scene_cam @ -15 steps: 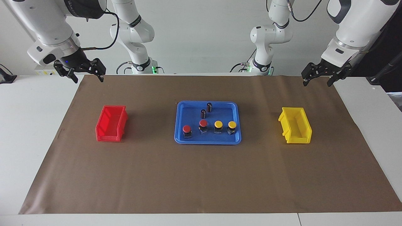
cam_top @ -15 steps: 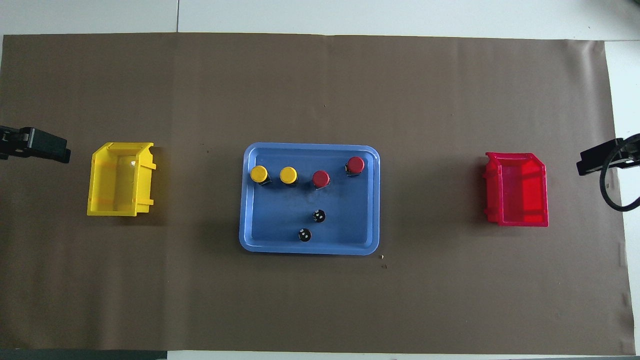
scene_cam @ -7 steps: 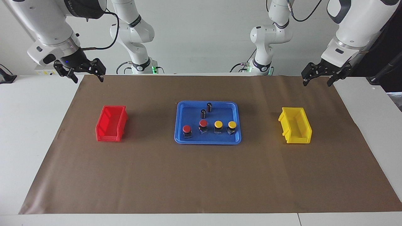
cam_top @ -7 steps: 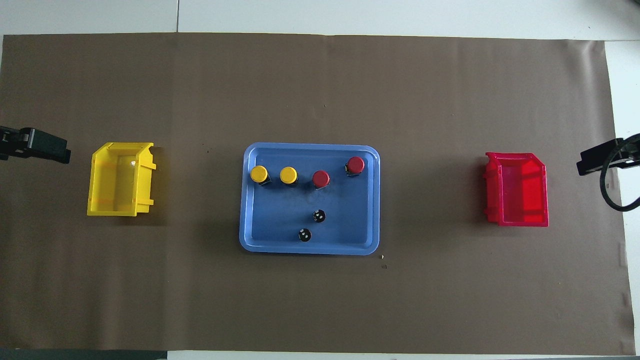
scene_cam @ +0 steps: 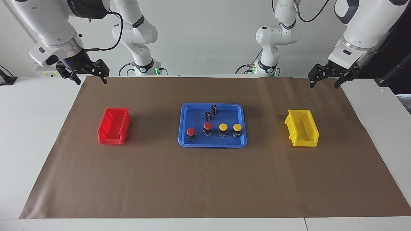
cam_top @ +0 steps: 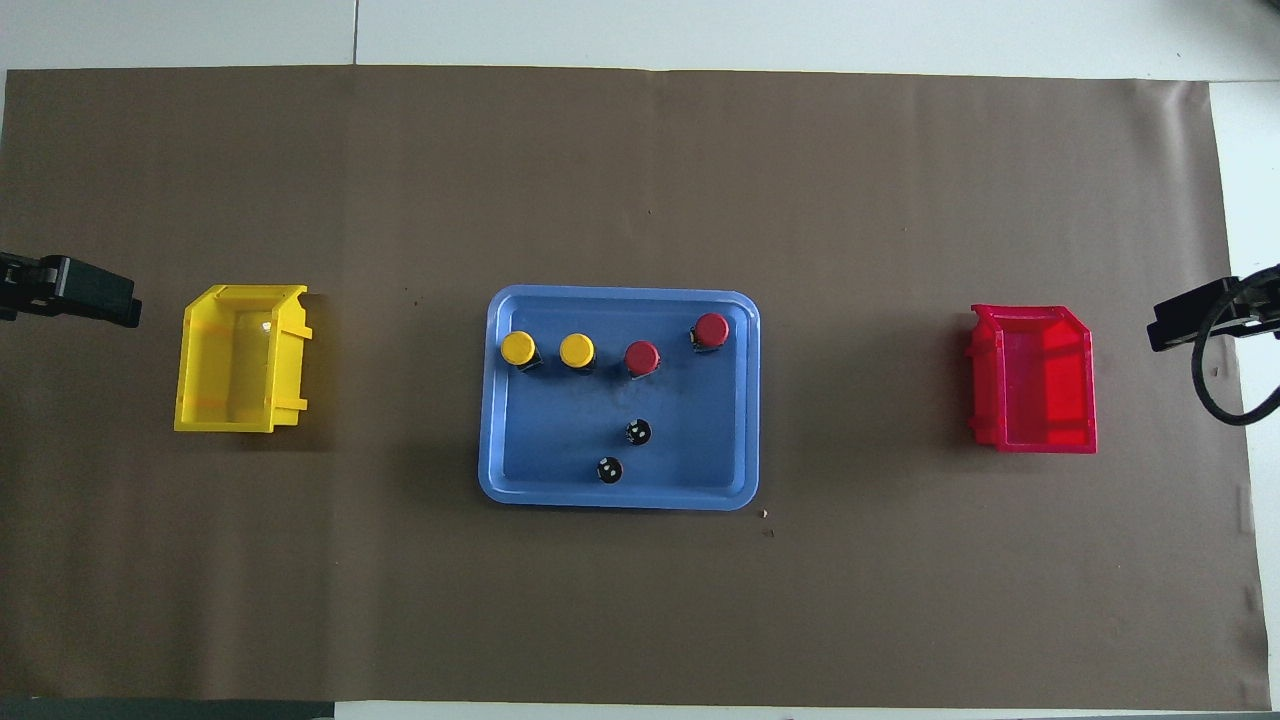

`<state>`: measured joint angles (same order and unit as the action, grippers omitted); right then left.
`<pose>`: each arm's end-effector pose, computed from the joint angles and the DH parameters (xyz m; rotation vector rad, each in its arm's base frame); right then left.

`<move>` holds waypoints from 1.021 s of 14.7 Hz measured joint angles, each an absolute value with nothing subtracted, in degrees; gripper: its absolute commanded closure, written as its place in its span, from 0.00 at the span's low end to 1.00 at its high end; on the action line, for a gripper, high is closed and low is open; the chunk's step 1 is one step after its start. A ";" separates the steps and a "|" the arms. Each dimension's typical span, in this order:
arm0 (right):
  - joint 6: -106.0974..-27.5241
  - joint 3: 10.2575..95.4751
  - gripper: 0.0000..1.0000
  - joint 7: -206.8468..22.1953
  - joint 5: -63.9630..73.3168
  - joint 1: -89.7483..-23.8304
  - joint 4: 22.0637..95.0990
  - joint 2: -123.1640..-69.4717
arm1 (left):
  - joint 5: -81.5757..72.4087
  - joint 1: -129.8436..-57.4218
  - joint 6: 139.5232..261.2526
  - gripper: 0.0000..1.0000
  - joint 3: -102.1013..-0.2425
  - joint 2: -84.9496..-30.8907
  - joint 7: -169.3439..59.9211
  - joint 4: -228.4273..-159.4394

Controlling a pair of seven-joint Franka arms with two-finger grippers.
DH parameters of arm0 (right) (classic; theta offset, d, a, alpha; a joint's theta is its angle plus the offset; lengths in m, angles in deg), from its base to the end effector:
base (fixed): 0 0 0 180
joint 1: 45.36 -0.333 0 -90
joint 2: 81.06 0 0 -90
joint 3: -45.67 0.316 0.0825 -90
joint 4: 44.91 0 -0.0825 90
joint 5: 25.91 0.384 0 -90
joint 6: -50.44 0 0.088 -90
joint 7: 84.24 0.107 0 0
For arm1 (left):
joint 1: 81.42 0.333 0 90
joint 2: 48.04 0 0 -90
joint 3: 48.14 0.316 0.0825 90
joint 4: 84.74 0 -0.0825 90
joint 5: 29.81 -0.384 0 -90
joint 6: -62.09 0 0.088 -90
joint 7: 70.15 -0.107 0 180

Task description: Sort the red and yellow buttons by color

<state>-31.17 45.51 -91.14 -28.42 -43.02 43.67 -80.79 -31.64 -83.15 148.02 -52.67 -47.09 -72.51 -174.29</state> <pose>0.5366 -0.0286 0.6268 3.1000 0.1131 -0.1865 0.5392 -0.0559 0.6312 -3.0974 0.2310 0.0707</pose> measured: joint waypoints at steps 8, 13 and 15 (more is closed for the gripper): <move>-34.65 49.14 0.00 -85.20 -26.94 -45.96 42.55 -81.74 | -31.64 -83.15 148.00 0.00 -52.67 -47.09 -72.51 -174.29; -47.21 51.91 0.00 -65.19 -26.66 -59.34 42.54 -90.01 | -31.64 -83.15 147.99 0.00 -52.67 -47.09 -72.51 -174.29; -54.87 51.91 0.00 -59.59 -26.67 -63.54 43.24 -95.01 | -31.64 -83.15 147.99 0.00 -52.67 -47.09 -72.51 -174.29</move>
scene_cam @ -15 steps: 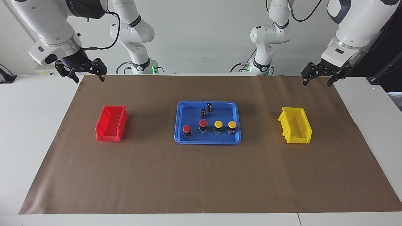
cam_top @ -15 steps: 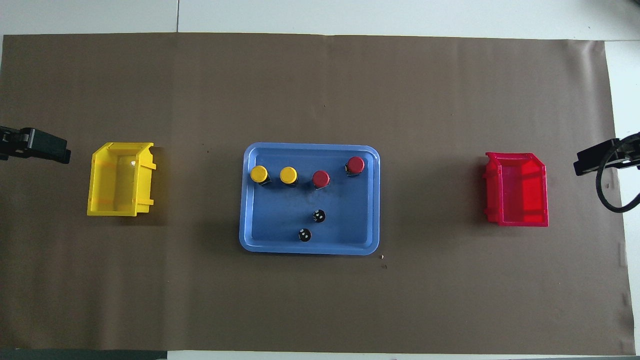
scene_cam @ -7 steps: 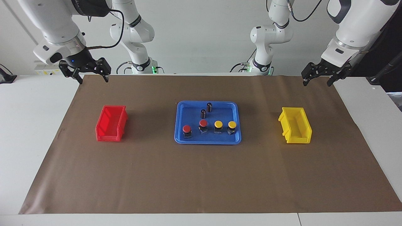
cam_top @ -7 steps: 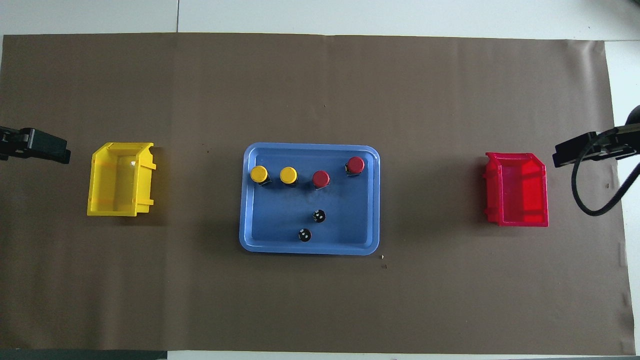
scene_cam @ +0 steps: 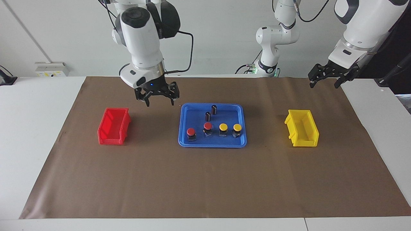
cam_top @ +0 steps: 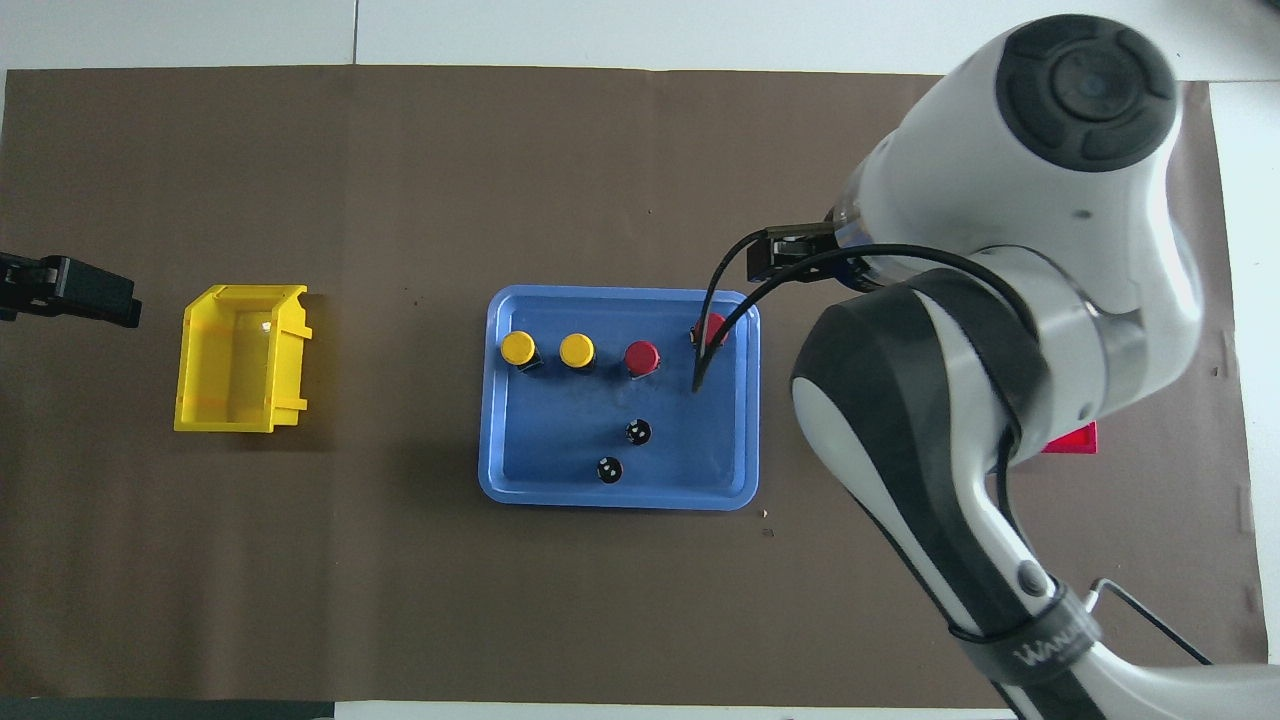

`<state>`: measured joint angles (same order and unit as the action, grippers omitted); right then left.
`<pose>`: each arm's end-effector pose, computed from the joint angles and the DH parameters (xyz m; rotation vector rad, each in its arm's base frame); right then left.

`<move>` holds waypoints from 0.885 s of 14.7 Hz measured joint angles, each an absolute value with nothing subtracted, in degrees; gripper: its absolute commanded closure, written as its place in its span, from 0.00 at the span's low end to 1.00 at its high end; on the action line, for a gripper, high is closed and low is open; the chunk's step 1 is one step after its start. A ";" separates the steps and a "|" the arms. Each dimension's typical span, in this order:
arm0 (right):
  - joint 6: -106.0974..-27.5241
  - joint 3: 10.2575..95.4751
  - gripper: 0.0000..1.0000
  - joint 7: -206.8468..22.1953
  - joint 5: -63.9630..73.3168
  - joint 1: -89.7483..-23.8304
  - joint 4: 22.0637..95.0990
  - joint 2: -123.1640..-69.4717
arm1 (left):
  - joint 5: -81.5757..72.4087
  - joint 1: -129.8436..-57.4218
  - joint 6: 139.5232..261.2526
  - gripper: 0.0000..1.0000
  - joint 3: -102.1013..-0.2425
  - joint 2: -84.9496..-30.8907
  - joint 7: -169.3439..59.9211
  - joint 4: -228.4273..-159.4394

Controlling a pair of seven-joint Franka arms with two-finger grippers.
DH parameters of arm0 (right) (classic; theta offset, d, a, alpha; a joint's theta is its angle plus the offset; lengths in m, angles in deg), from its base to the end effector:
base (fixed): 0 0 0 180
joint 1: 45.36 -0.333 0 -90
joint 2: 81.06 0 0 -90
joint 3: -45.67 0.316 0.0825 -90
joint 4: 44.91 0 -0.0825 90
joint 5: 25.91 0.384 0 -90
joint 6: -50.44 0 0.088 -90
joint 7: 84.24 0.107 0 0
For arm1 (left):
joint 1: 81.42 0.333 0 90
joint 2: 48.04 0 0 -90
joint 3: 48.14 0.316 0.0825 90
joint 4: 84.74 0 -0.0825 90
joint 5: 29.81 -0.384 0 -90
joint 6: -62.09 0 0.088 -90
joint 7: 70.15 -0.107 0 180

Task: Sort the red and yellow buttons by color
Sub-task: 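Reach the right gripper to the red button farthest along the tray, then grasp the red button with the right gripper and lift it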

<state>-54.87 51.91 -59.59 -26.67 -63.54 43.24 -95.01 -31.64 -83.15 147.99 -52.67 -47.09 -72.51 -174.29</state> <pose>0.5884 0.2584 0.5189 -3.1048 0.0075 -0.0727 0.5391 -0.0559 0.6312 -3.0974 0.2310 0.0715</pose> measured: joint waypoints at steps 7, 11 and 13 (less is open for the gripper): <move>-68.26 51.83 0.00 -55.50 -27.06 -66.64 50.06 -100.93 | -31.64 -83.15 147.97 0.00 -52.67 -47.09 -72.51 -174.29; -72.43 51.84 0.12 -55.50 -27.55 -67.43 54.82 -101.29 | -31.64 -83.15 147.97 0.00 -52.67 -47.09 -72.51 -174.29; -73.24 51.83 0.19 -55.50 -28.10 -68.40 55.79 -101.47 | -31.64 -83.15 147.97 0.00 -52.67 -47.09 -72.51 -174.29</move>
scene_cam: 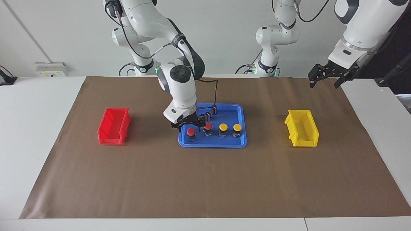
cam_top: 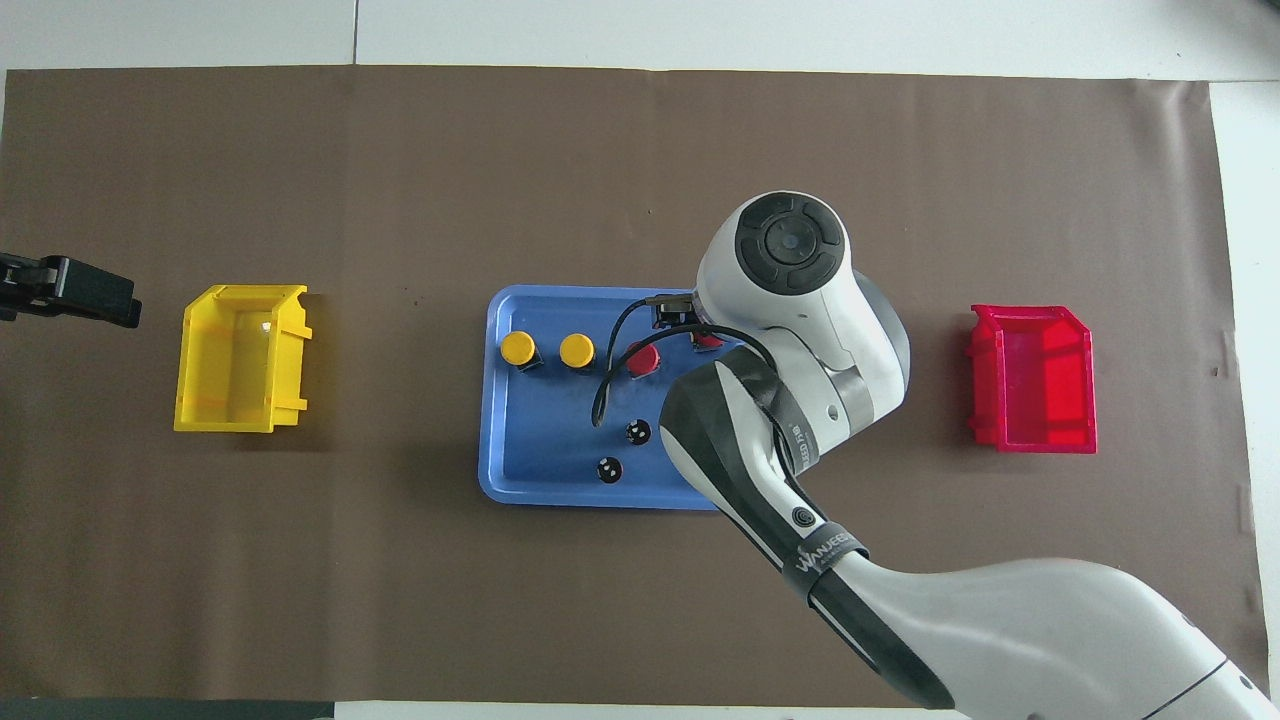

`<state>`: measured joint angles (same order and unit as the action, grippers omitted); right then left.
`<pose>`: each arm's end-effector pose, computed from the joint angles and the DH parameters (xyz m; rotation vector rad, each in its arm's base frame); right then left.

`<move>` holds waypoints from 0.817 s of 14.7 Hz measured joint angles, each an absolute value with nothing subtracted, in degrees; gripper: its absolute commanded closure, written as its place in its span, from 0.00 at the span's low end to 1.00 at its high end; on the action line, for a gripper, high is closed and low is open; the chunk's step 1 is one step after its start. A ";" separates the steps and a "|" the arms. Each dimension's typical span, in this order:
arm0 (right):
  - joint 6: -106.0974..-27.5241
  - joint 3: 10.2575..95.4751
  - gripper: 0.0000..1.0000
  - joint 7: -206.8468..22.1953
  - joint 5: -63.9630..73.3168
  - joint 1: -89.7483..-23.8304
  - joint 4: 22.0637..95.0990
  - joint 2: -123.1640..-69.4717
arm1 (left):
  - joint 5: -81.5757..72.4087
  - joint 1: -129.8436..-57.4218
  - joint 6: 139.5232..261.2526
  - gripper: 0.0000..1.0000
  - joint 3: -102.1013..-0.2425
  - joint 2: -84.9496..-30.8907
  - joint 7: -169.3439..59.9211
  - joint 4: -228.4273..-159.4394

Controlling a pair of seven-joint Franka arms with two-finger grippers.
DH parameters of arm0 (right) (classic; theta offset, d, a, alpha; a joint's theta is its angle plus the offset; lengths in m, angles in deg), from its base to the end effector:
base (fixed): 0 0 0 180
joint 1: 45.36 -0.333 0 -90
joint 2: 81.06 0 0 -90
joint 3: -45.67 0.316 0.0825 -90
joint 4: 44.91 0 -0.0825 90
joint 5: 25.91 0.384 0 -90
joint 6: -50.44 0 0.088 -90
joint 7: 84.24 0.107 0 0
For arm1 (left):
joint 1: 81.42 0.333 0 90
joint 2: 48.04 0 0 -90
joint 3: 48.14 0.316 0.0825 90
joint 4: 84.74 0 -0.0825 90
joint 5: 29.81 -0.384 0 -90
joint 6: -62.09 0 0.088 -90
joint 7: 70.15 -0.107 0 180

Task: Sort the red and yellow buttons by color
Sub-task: 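Grasp the red button with the right gripper and lift it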

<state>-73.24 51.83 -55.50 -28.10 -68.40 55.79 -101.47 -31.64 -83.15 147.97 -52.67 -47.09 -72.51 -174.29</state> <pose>0.5723 0.3115 0.3708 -3.1137 -0.0325 -0.0605 0.5391 -0.0559 0.6312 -3.0973 0.2310 0.0720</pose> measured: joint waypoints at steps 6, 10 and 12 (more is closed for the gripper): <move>-75.82 51.56 0.42 -55.50 -29.16 -68.76 57.77 -102.11 | -31.64 -83.15 147.97 0.00 -52.67 -47.09 -72.51 -174.29; -75.91 51.47 0.89 -55.50 -29.30 -68.75 57.97 -102.10 | -31.64 -83.15 147.97 0.00 -52.67 -47.09 -72.51 -174.29; -74.05 51.36 0.89 -55.50 -29.31 -68.71 56.67 -102.04 | -31.64 -83.15 147.97 0.00 -52.68 -47.09 -72.51 -174.29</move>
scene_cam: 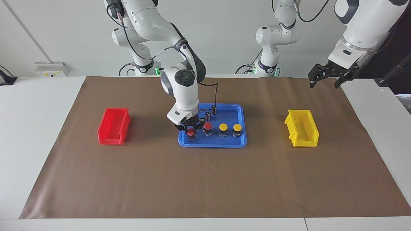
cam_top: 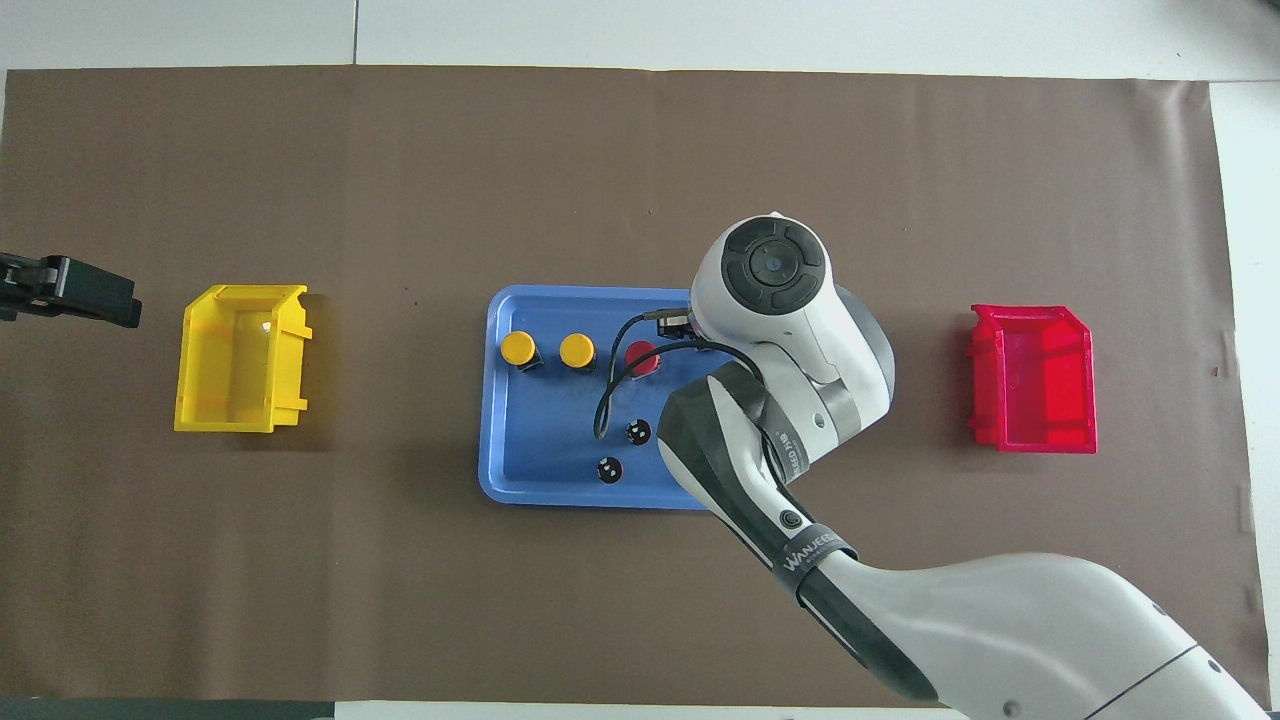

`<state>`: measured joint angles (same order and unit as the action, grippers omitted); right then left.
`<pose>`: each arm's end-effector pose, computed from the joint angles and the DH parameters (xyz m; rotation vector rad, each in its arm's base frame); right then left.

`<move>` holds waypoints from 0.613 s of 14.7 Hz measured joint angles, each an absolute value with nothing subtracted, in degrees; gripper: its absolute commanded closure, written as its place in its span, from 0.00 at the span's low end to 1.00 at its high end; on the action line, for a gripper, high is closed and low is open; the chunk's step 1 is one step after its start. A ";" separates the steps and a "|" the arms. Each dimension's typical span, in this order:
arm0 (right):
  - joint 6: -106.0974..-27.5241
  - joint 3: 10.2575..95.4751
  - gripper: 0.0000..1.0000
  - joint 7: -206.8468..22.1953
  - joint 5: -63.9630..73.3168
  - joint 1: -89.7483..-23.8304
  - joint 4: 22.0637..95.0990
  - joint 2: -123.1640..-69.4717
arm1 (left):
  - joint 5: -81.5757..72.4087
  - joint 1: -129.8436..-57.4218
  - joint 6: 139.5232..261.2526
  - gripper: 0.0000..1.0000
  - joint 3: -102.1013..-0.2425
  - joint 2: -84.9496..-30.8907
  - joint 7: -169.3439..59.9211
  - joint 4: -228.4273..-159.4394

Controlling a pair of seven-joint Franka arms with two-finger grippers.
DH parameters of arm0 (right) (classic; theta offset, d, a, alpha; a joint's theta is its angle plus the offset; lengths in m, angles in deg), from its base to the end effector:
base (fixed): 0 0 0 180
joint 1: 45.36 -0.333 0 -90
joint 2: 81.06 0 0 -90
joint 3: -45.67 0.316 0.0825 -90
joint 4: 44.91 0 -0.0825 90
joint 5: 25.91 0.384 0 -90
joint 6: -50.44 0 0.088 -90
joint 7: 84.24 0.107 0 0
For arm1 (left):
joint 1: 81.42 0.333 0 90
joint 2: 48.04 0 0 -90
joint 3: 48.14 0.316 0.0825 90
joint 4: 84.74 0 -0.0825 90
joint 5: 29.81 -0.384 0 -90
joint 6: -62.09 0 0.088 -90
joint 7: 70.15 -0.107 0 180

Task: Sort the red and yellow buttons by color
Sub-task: 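Grasp the red button with the right gripper and lift it, then drop the red button into the red bin while the left gripper reaches the tray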

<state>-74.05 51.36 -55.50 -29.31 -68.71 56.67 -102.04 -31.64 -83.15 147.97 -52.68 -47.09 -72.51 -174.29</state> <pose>0.5717 0.3089 0.3584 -3.1357 -0.0483 -0.0599 0.5391 -0.0560 0.6312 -3.0973 0.2312 0.0720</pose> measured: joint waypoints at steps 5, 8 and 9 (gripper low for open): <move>-56.18 50.93 0.89 -67.75 -29.41 -62.49 49.17 -95.97 | -31.35 -84.44 155.79 0.04 -53.41 -45.19 -68.38 -180.25; -52.94 50.61 0.89 -89.51 -28.59 -48.27 56.21 -85.28 | -31.10 -93.41 169.29 0.22 -54.28 -42.66 -52.91 -192.38; -53.04 50.45 0.89 -96.15 -27.00 -43.41 59.53 -82.28 | -31.10 -96.88 172.27 0.24 -54.53 -42.98 -48.09 -194.95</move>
